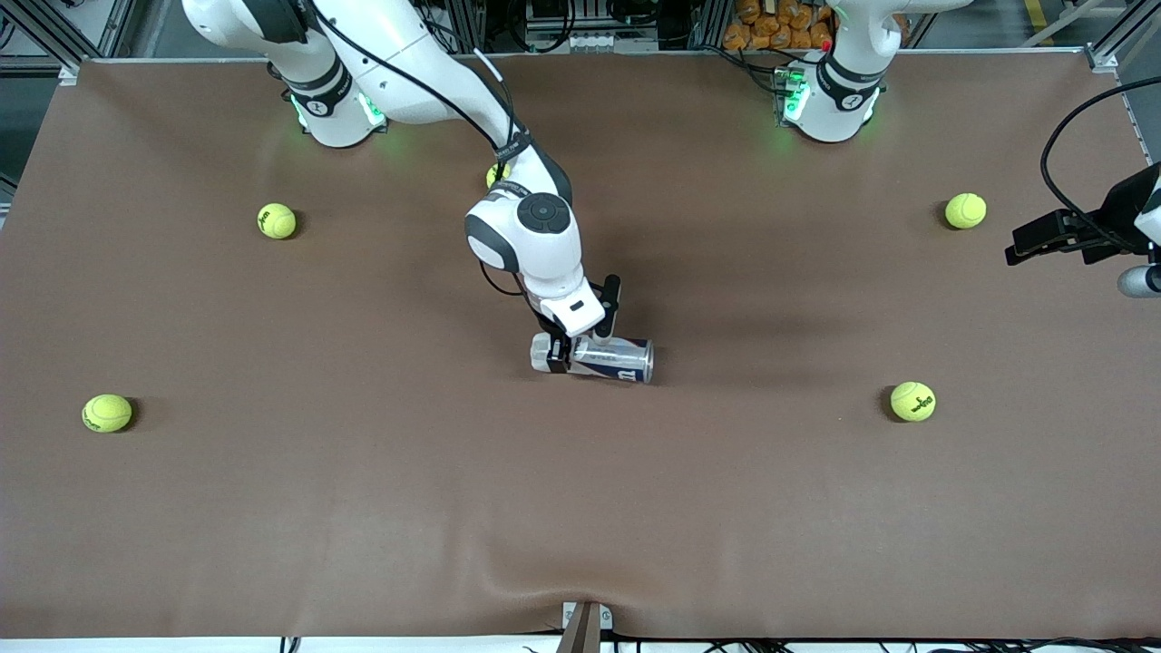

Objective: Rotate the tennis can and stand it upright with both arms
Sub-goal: 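Lift the can with the right gripper and carry it toward table center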

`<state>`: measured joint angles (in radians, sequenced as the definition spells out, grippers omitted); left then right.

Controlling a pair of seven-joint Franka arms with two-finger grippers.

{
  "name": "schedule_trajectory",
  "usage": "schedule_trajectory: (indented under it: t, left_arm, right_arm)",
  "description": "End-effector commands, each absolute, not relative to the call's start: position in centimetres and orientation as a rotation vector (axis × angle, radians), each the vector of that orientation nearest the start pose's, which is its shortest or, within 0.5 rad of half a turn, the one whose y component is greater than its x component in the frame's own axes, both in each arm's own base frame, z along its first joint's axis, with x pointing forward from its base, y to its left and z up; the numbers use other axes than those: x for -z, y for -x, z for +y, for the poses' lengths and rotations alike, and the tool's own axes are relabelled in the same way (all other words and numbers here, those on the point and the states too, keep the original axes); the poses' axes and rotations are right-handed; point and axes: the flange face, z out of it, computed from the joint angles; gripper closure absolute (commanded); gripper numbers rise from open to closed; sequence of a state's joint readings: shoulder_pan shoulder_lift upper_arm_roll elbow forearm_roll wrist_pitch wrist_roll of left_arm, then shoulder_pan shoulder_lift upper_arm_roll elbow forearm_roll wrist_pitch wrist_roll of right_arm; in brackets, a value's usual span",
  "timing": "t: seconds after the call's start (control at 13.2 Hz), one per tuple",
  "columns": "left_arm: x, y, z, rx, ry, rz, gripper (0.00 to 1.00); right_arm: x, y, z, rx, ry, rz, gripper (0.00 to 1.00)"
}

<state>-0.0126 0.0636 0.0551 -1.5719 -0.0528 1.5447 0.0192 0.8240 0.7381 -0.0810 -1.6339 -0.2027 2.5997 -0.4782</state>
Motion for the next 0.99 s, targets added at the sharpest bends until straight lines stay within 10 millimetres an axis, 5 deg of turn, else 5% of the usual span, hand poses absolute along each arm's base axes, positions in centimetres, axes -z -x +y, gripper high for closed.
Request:
schedule_trajectory:
  t: [0.0, 0.61, 0.91]
  left_arm:
    - [-58.3, -57.1, 1.8, -0.167, 3.272, -0.036, 0.0]
    - [-56.1, -58.0, 1.7, -0.252, 3.385, -0.074, 0.0]
    - [-54.1, -58.7, 2.0, -0.343, 3.501, -0.137, 0.0]
  right_arm:
    - [-21.0, -51.5, 49.5, 0.439, 2.437, -2.175, 0.0]
    - [-23.1, -51.3, 50.9, 0.485, 2.422, -2.175, 0.0]
    - [-27.3, -51.4, 50.8, 0.461, 2.454, -2.125, 0.0]
